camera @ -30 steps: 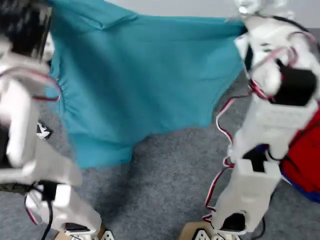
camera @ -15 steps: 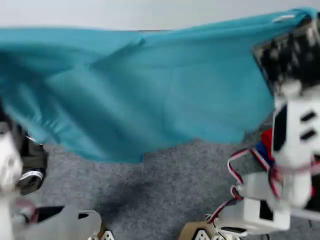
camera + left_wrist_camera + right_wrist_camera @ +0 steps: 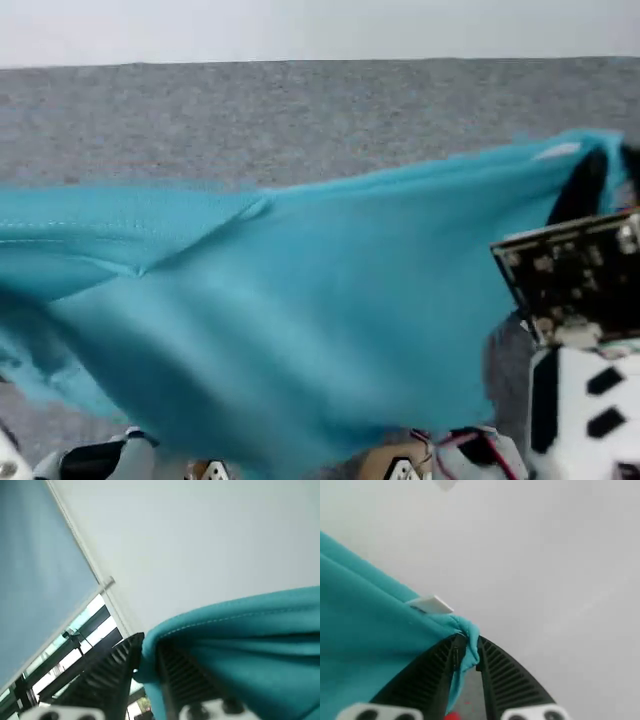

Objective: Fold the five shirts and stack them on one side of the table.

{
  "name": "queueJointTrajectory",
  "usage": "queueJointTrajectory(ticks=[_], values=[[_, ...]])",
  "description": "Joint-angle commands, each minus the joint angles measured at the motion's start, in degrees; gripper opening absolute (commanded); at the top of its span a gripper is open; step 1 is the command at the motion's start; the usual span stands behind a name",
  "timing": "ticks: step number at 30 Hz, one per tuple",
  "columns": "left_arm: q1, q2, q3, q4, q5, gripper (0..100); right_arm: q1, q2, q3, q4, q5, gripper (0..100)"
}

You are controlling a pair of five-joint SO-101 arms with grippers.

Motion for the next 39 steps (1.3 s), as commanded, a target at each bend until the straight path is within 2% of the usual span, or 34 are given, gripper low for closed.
queueJointTrajectory(ticks=[1,5,9,17,23,31,36,39], values=[[-0.7,-0.09,-0.22,2.64,-0.26,0,-1.45,-6.73,13.89,2.07,-1.14,1.1],[-0.62,0.0,6.02,2.64,-0.18,0,-3.91,-11.12,27.52,1.89,-3.25,1.1],[-0.35,0.0,19.03,2.55,-0.18,0,-5.93,-11.21,41.41,-1.01,-5.19,1.1],[-0.26,0.62,52.26,1.05,-0.44,0,-6.2,-11.21,70.68,-27.47,-6.07,1.1],[-0.26,0.53,80.75,-12.66,-0.53,0,-6.2,-9.54,86.59,-48.04,-5.89,1.1],[-0.26,0.62,107.03,-39.12,-0.53,0,-5.85,7.43,84.22,-65.1,-6.07,1.1],[-0.26,0.79,118.99,-53.1,-0.62,0,-5.85,21.85,72.62,-69.67,-6.15,1.0],[-0.35,2.55,121.63,-56.44,-1.76,0,-5.85,31.69,62.68,-70.2,-6.15,1.0]])
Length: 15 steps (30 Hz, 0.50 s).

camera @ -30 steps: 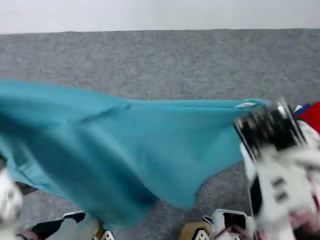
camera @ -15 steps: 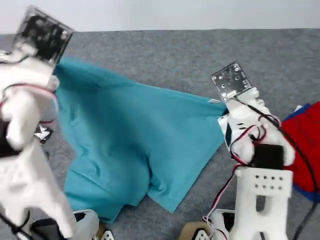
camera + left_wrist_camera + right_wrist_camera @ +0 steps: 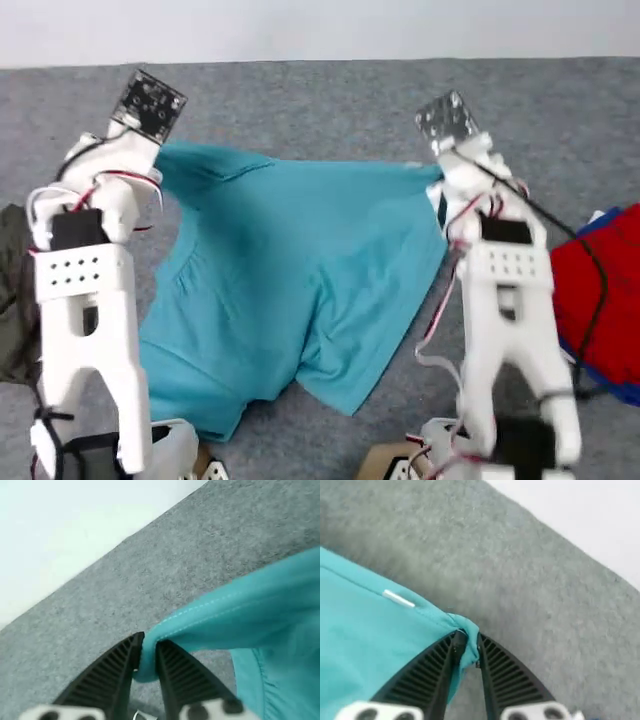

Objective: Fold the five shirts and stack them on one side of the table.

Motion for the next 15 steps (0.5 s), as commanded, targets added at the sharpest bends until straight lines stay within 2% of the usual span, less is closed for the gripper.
queueJointTrajectory(ticks=[1,8,15], values=[[-0.44,1.41,1.1,-4.31,-2.2,0,0.31,10.51,-15.3,-1.71,-0.53,1.0],[-0.62,4.48,0.92,-4.75,-2.55,0,-0.66,33.54,-43.78,-0.92,-0.26,1.0],[-0.53,4.66,1.1,-4.75,-2.55,0,-3.12,52.35,-72.44,4.79,-0.18,1.0]])
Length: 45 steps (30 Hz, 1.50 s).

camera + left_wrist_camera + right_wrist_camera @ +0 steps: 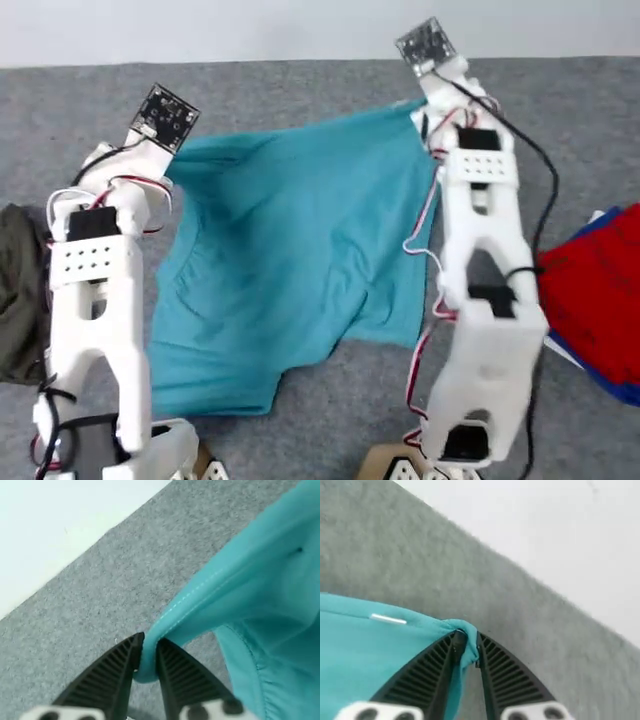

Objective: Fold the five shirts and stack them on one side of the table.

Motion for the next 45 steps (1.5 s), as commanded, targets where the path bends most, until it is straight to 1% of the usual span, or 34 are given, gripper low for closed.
queueJointTrajectory(ticks=[1,5,11,15,17,20,22,29,31,34,38,45], values=[[-0.62,-0.18,-0.13,-1.49,-0.44,0,-0.66,6.29,-19.25,1.63,0.35,1.0],[-0.53,-0.18,0.22,-1.49,-0.44,0,-3.12,15.43,-33.23,3.12,5.45,1.0],[-0.7,0.0,0.22,-1.58,-0.44,0,-3.91,25.01,-47.47,10.42,6.51,1.0],[-2.29,3.52,-1.01,-7.56,-0.35,0,-3.12,28.18,-53.89,15.78,6.51,1.0],[-3.08,6.07,-3.65,-10.2,-0.26,0,-2.59,28.97,-56.35,18.24,6.51,1.0],[-3.08,10.9,-9.98,-10.29,-0.26,0,-1.19,29.49,-57.05,18.33,6.51,1.0],[-3.08,14.59,-14.9,-10.37,-0.26,0,-0.57,30.11,-57.05,18.15,7.82,1.0],[-3.16,25.85,-38.11,-10.11,-0.44,0,0.66,30.37,-57.49,19.03,8.7,1.0],[-2.29,28.31,-43.74,-10.11,-0.44,0,1.1,30.37,-57.49,19.12,8.7,1.0],[-0.44,30.95,-50.68,-6.95,-2.37,0,1.19,30.37,-57.49,19.12,8.79,1.0],[2.02,34.73,-55.6,-4.57,-5.71,0,1.1,30.55,-57.49,19.12,8.79,1.0],[3.16,37.54,-56.57,-4.48,-5.8,0,1.45,30.2,-57.49,19.12,8.88,1.0]])
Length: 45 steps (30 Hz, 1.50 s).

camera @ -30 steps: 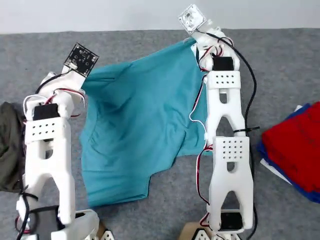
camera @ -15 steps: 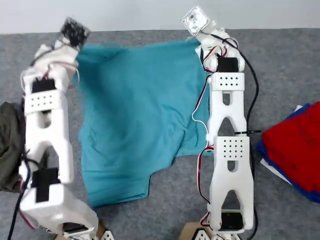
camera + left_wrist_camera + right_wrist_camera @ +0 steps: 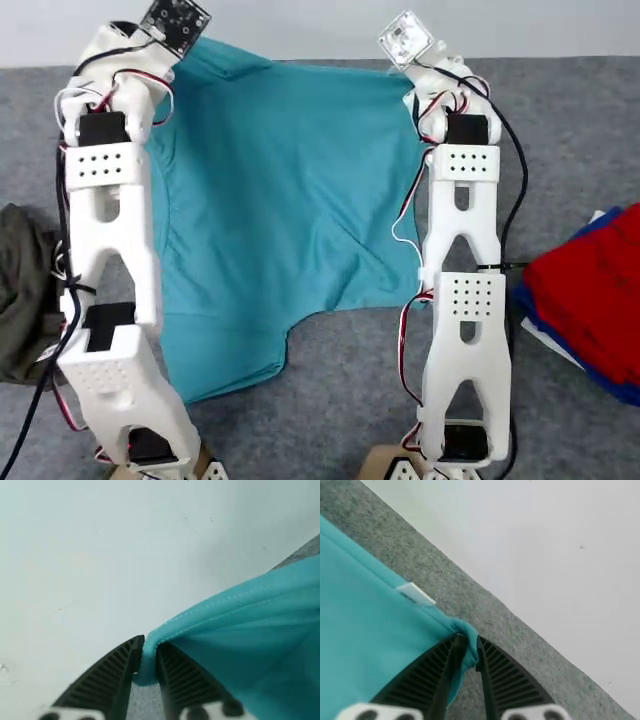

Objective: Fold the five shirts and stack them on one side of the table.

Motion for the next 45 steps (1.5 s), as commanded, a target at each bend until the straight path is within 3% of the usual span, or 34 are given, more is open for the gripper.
queueJointTrajectory(ticks=[1,6,9,17,23,32,36,45], values=[[0.0,-0.44,-3.12,0.0,-0.7,0,2.42,-1.45,-3.08,0.13,0.88,1.0],[0.35,2.37,-3.65,-7.12,-6.07,0,2.86,-1.01,-2.9,-1.98,6.15,1.0],[0.88,4.92,-5.93,-7.38,-9.67,0,2.68,-1.01,-2.99,-3.91,6.24,1.0],[0.97,6.59,-15.69,-7.56,-9.67,0,2.68,-1.27,-3.08,-4.09,6.15,1.0],[0.79,6.59,-18.42,-6.86,-1.49,0,1.63,-1.36,-3.08,-4.0,1.14,1.0],[-1.76,6.77,-17.63,0.97,3.52,0,1.19,-1.01,-2.73,-3.47,-3.96,1.0],[-0.97,6.95,-15.96,8.7,3.43,0,0.66,-1.45,-3.08,1.54,-3.96,1.0],[-0.88,6.95,-17.45,43.43,3.34,0,-0.31,-3.03,-10.64,28.0,-3.78,1.0]])
